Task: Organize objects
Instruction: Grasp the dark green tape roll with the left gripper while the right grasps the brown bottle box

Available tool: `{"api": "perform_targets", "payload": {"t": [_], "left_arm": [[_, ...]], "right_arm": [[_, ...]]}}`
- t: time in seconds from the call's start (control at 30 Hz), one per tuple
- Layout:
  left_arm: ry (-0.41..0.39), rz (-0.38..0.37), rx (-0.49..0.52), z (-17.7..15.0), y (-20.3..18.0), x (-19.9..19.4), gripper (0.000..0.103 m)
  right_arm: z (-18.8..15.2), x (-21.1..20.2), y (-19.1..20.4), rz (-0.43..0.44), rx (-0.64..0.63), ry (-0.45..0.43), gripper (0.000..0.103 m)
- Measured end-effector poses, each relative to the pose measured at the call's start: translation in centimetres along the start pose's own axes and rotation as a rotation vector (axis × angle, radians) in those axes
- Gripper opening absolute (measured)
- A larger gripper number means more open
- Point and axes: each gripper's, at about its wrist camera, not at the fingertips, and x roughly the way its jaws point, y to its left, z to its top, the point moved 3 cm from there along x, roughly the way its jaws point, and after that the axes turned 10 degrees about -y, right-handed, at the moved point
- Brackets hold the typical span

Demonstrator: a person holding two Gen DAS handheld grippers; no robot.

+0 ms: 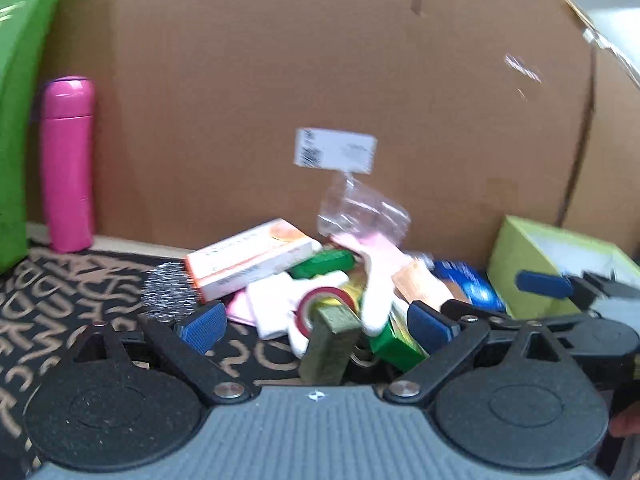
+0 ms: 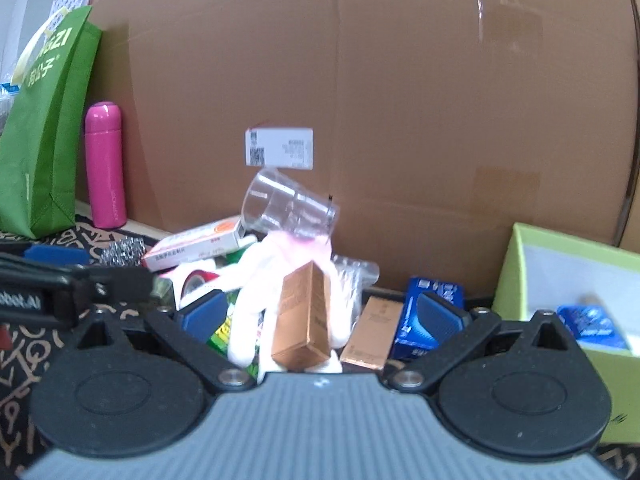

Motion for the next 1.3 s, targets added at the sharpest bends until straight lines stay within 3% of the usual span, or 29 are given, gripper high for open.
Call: {"api": "perform_targets", "payload": {"t": [0.1, 0.17, 0.3, 0.33, 0.4, 0.47, 0.5, 0.7, 0.8, 0.97, 1.07, 1.2, 1.27, 1.3], "left_arm": [[0.036, 0.000, 0.024, -1.0, -0.1, 0.5, 0.097], [0.041, -0.027, 0.014, -1.2, 0.1, 0.7, 0.089], [0.080, -0.018, -0.072, -1.6, 1.0, 1.2, 0.085], [0.099, -0.015, -0.097, -1.8, 1.3, 1.5, 0.078], [0.138, -0.024, -0.134, -2.3, 1.8, 2.1, 0.065], [0.170, -0.041, -0.170, -2.7, 2.4, 2.6, 0.035], [0.162, -0.057, -0.195, -2.7, 2.6, 2.5, 0.030], [0.164, -0.068, -0.169, -2.7, 2.3, 2.0, 0.030], [0.159, -0.054, -0.184, -2.7, 2.4, 2.0, 0.030], [0.145, -0.012, -0.235, -2.6, 2.9, 2.3, 0.047], [0.144, -0.003, -0.231, -2.5, 2.6, 2.6, 0.050], [0.140, -0.005, -0.250, -2.5, 2.8, 2.5, 0.048], [0.139, 0.009, -0.271, -2.6, 3.2, 2.4, 0.034], [0.142, 0.018, -0.283, -2.7, 3.4, 2.4, 0.033]], "right_arm": [[-0.5, 0.4, 0.3, -0.013, -0.080, 0.000, 0.095], [-0.4, 0.9, 0.5, 0.001, -0.084, 0.007, 0.079], [-0.9, 2.5, 1.0, 0.016, -0.096, 0.055, 0.050], [-1.4, 2.9, 1.0, 0.024, -0.097, 0.075, 0.040], [-2.1, 3.0, 1.0, 0.051, -0.087, 0.112, 0.034], [-2.2, 2.4, 1.1, 0.038, -0.127, 0.133, 0.034], [-2.2, 1.9, 1.0, 0.042, -0.129, 0.143, 0.034], [-2.1, 0.0, 0.0, 0.167, -0.029, 0.209, 0.033], [-2.0, 0.0, 0.2, 0.129, -0.038, 0.200, 0.035], [-2.1, 0.0, 1.0, 0.124, -0.066, 0.201, 0.035], [-2.1, 0.0, 0.9, 0.106, -0.069, 0.205, 0.035], [-2.2, 0.1, 0.7, 0.103, -0.059, 0.217, 0.035], [-2.2, 0.0, 0.6, 0.101, -0.053, 0.216, 0.032], [-2.2, -0.1, 0.6, 0.101, -0.056, 0.213, 0.031]]}}
